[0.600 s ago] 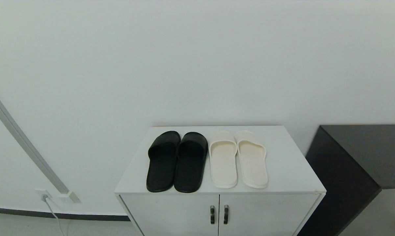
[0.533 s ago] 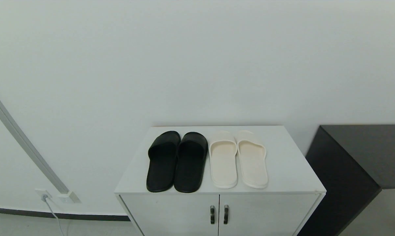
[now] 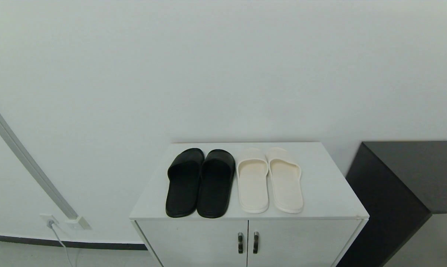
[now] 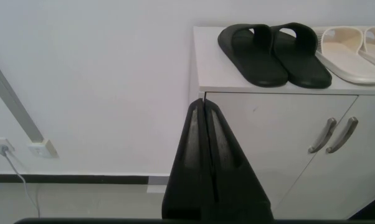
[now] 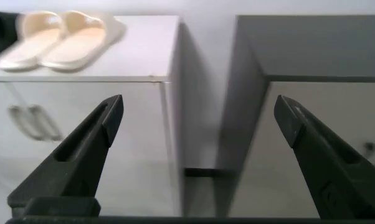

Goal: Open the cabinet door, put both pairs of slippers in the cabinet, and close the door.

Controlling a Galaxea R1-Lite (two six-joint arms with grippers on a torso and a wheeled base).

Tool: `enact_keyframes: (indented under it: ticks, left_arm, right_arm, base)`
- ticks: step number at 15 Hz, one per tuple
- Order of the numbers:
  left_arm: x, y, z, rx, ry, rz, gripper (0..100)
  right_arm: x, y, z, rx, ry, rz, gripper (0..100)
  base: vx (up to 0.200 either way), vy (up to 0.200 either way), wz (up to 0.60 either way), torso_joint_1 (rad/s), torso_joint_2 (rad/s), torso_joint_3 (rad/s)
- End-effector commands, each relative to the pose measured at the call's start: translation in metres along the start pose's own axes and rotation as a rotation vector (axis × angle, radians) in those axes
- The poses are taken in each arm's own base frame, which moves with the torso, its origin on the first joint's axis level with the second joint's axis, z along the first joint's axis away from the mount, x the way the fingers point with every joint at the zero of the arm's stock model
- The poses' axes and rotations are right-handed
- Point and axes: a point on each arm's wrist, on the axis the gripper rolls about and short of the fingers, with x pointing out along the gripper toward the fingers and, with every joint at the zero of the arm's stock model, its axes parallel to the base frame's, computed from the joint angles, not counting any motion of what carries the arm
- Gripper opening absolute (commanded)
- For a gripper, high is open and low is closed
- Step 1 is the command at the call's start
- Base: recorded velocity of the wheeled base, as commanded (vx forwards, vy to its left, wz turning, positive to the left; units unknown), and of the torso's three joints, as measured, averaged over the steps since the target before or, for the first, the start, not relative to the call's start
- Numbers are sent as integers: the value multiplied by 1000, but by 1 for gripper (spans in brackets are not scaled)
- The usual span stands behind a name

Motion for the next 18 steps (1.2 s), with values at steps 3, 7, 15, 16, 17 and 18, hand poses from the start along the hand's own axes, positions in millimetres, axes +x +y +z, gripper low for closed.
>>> enact_keyframes:
  ticks: [3, 7, 15, 16, 17, 18]
  left_arm:
    - [0, 0, 0, 0, -1, 3, 0]
    - [0, 0, 0, 0, -1, 3, 0]
    - [0, 0, 0, 1, -1, -1, 0]
    - [0, 0, 0, 1, 0, -1, 0]
    - [0, 0, 0, 1, -1, -1, 0]
    - [0, 0, 0, 1, -1, -3, 0]
  right_arm:
    - [-3, 0, 83, 126, -49, 31, 100]
    - [52, 3, 74, 71, 342, 291, 100]
    - [149, 78, 89, 149, 458, 501, 100]
    - [156, 98, 89, 160, 457, 502, 100]
    - [166, 118, 89, 165, 439, 503, 100]
    - [177, 136, 87, 156, 420, 493, 100]
  base:
    - [0, 0, 0, 0, 0, 0]
    - [0, 0, 0, 0, 0, 0]
    - [0, 0, 0, 0, 0, 0]
    - [0, 0, 0, 0, 0, 0]
    - [0, 0, 0, 0, 0, 0]
    - [0, 0, 0, 0, 0, 0]
